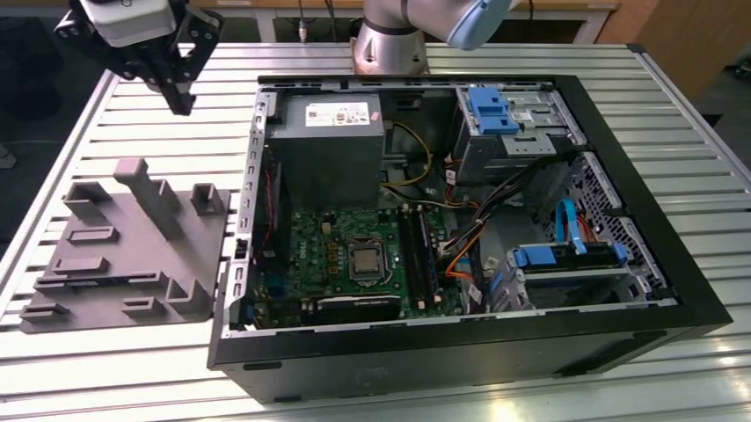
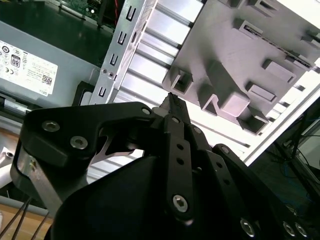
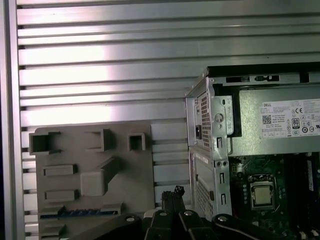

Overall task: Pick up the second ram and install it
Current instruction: 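Reach for the second ram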

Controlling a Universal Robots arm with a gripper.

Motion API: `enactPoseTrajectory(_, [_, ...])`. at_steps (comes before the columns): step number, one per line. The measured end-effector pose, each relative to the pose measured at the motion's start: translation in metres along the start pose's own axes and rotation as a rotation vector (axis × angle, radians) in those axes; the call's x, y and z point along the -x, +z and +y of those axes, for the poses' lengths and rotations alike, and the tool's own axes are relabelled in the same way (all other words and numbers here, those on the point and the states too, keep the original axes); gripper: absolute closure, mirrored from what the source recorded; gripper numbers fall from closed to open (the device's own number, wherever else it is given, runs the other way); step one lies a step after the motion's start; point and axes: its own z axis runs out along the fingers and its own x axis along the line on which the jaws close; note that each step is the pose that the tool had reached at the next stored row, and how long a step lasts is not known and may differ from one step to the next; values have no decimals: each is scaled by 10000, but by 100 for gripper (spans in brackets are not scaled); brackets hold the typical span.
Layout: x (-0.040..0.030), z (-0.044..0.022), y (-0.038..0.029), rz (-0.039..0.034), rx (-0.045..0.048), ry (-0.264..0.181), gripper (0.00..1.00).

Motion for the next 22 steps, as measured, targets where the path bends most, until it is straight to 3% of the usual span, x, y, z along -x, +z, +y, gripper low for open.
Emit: enactPoseTrajectory(22, [-64, -34, -3, 0, 0, 1, 89])
